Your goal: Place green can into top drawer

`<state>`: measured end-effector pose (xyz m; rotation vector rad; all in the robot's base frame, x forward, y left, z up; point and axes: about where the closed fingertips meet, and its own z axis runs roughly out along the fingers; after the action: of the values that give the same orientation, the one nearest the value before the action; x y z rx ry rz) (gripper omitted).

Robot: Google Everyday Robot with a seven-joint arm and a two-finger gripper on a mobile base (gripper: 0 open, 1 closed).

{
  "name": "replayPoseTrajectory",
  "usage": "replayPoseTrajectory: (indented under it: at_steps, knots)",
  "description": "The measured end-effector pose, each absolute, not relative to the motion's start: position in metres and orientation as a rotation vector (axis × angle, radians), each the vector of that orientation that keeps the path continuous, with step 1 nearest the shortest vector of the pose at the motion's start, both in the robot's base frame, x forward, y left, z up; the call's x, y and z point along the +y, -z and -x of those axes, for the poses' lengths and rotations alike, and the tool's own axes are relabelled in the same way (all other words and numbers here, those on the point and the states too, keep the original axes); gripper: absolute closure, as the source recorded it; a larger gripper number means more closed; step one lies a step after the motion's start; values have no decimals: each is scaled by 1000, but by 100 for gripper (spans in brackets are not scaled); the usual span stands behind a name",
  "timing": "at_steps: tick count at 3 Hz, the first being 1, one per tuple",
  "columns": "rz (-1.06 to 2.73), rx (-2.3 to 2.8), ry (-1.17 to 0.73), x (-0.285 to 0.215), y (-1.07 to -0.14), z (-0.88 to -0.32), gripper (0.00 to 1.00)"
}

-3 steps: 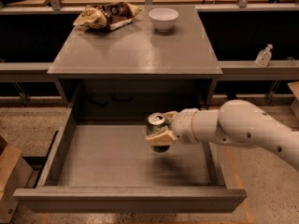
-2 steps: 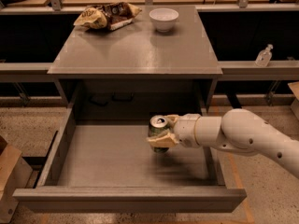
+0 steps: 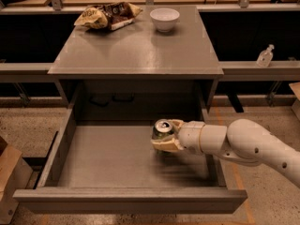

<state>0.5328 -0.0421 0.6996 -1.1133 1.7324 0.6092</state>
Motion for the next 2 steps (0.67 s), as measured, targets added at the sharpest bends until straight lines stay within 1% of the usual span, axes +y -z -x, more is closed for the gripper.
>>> replayPoseTrajectory:
  at_steps: [1,2]
  knots:
    - [1089,1711,-662,-42,-697,-524,4]
    - [1092,1710,-662,-41,-697,-524,0]
